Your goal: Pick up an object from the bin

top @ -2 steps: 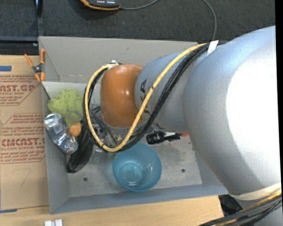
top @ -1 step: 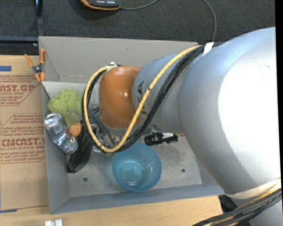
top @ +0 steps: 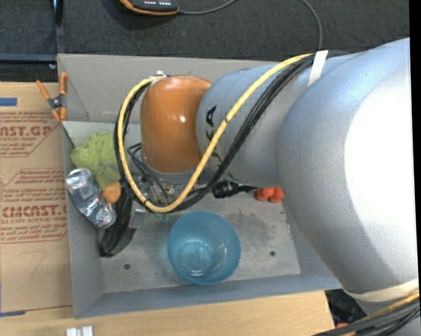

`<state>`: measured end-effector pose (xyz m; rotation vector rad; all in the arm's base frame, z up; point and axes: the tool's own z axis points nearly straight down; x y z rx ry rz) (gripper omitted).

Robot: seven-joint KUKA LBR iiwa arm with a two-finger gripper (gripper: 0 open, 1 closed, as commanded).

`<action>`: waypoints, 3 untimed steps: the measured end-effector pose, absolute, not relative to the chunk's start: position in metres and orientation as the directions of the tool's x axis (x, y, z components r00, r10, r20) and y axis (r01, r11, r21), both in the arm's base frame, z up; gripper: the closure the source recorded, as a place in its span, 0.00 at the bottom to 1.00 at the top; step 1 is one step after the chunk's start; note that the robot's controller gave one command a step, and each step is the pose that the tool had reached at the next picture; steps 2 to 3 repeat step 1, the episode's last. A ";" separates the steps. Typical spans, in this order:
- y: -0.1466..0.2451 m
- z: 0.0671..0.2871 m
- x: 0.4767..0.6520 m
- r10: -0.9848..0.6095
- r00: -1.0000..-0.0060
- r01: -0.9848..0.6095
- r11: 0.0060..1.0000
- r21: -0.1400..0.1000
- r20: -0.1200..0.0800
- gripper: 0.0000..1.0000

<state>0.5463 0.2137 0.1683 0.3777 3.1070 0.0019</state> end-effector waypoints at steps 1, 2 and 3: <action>0.214 0.168 0.546 0.239 -0.971 0.239 0.971 0.002 -0.011 1.00; 0.214 0.168 0.546 0.239 -0.971 0.239 0.971 0.002 -0.011 1.00; 0.214 0.168 0.546 0.239 -0.971 0.239 0.971 0.002 -0.011 1.00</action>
Offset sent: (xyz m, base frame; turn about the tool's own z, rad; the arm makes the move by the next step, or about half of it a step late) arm -0.0280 0.0255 -0.0317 0.1396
